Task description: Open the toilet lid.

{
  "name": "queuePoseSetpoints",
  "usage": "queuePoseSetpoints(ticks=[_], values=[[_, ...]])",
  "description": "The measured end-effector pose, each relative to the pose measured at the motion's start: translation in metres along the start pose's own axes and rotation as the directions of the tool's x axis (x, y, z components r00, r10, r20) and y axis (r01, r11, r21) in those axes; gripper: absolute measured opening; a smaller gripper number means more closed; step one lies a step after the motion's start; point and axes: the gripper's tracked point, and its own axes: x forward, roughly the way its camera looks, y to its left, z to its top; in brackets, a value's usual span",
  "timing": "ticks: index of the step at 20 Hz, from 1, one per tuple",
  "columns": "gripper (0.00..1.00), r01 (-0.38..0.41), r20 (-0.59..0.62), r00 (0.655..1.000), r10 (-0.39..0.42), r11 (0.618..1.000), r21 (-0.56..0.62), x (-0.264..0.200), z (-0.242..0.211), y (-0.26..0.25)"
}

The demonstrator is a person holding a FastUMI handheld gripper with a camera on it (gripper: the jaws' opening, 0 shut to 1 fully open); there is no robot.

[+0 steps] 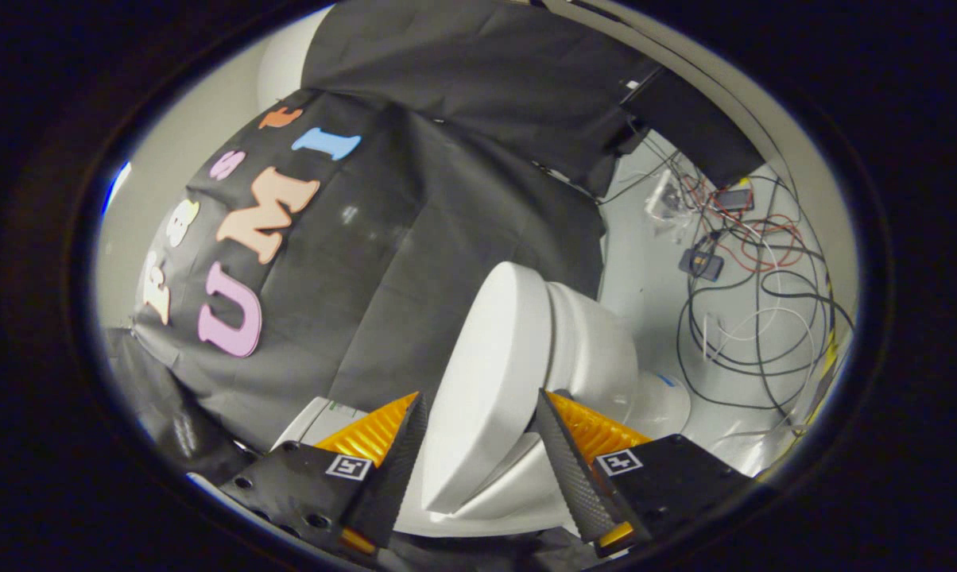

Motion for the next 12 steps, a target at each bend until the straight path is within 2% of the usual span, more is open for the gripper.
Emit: queuePoseSetpoints(ticks=[4, 6, 8, 12], values=[[0.84, 0.074, -0.009, 0.997, -0.074, 0.993, 0.096, 0.006, -0.005, -0.027], [0.78, 0.060, -0.019, 0.998, -0.058, 0.987, 0.148, 0.010, -0.009, -0.027], [0.78, 0.081, -0.034, 0.997, -0.076, 0.978, 0.192, 0.018, -0.012, -0.034], [0.55, 0.123, -0.086, 0.991, -0.105, 0.962, 0.243, 0.038, -0.025, -0.042]])
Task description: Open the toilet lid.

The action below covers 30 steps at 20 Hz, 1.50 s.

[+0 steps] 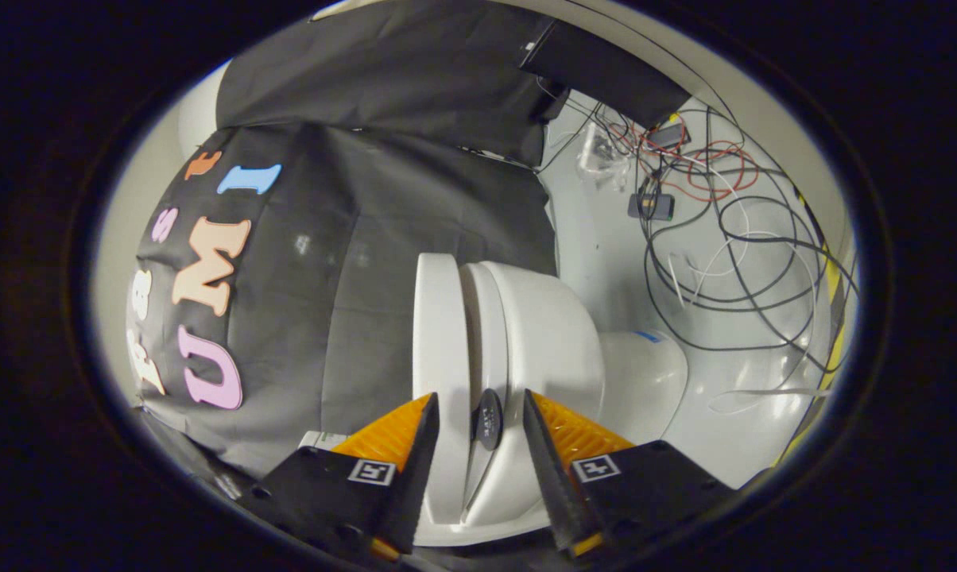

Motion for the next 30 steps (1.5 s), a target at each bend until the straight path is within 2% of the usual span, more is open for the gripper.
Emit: queuePoseSetpoints(ticks=[2, 6, 8, 11, 14, 19, 22, 24, 27, 30], values=[[0.42, 0.031, -0.040, 0.999, -0.032, 0.999, -0.027, 0.006, -0.009, -0.007], [0.16, 0.021, -0.080, 0.997, -0.022, 1.000, -0.006, 0.006, -0.011, -0.001], [0.16, 0.014, -0.082, 0.997, -0.010, 0.999, 0.046, 0.005, -0.011, 0.001], [0.16, -0.023, -0.049, 0.999, 0.024, 1.000, 0.021, -0.001, -0.014, 0.013], [0.16, 0.001, -0.046, 0.999, -0.004, 0.998, -0.060, -0.002, -0.014, 0.018], [0.16, -0.053, -0.036, 0.998, 0.045, 0.972, -0.230, -0.017, -0.010, 0.058], [0.16, -0.094, -0.041, 0.996, 0.085, 0.939, -0.330, -0.026, -0.013, 0.086], [0.16, -0.149, -0.053, 0.989, 0.139, 0.912, -0.381, -0.035, -0.017, 0.112], [0.16, -0.226, -0.087, 0.974, 0.211, 0.848, -0.479, -0.045, -0.033, 0.153], [0.16, -0.251, -0.101, 0.967, 0.236, 0.785, -0.566, -0.053, -0.050, 0.185]])
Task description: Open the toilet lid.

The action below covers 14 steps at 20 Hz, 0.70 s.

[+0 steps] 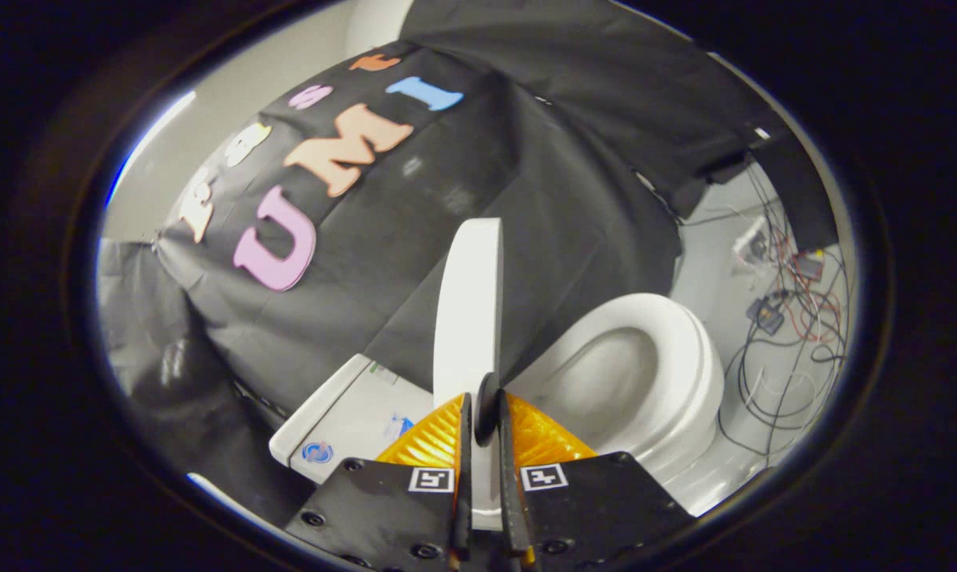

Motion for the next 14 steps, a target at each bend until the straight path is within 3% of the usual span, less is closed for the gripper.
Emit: queuePoseSetpoints(ticks=[6, 14], values=[[0.16, -0.058, -0.011, 0.998, 0.057, 0.991, -0.119, 0.003, -0.002, 0.047], [0.23, -0.203, -0.077, 0.979, 0.188, 0.927, -0.315, 0.010, -0.021, 0.121]])
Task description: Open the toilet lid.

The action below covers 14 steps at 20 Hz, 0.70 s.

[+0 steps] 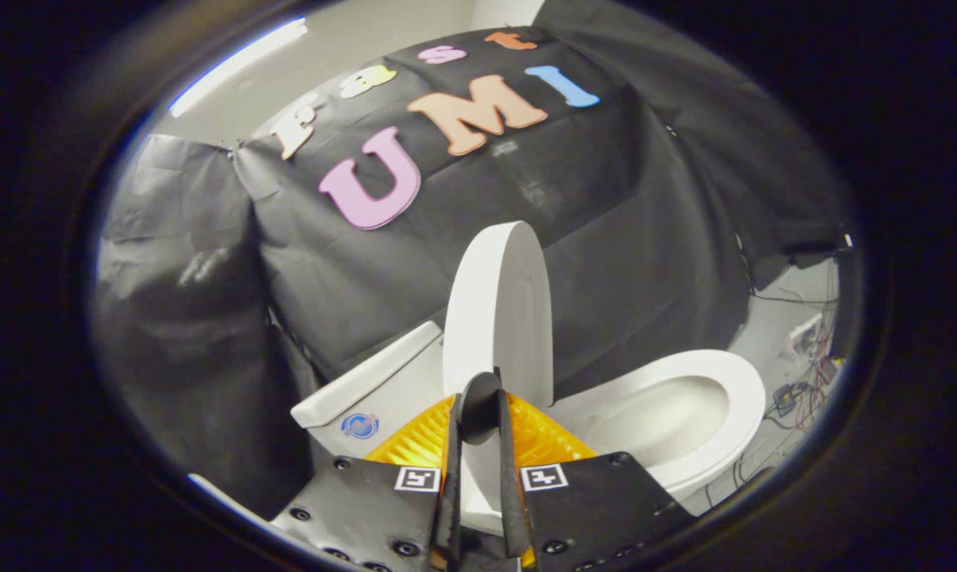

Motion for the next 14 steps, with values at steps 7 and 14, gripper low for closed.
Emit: queuePoseSetpoints(ticks=[7, 14], values=[[0.23, -0.127, -0.066, 0.991, 0.118, 0.982, -0.140, 0.021, -0.013, 0.060], [0.23, -0.223, -0.138, 0.971, 0.195, 0.948, -0.226, 0.039, -0.032, 0.102]])
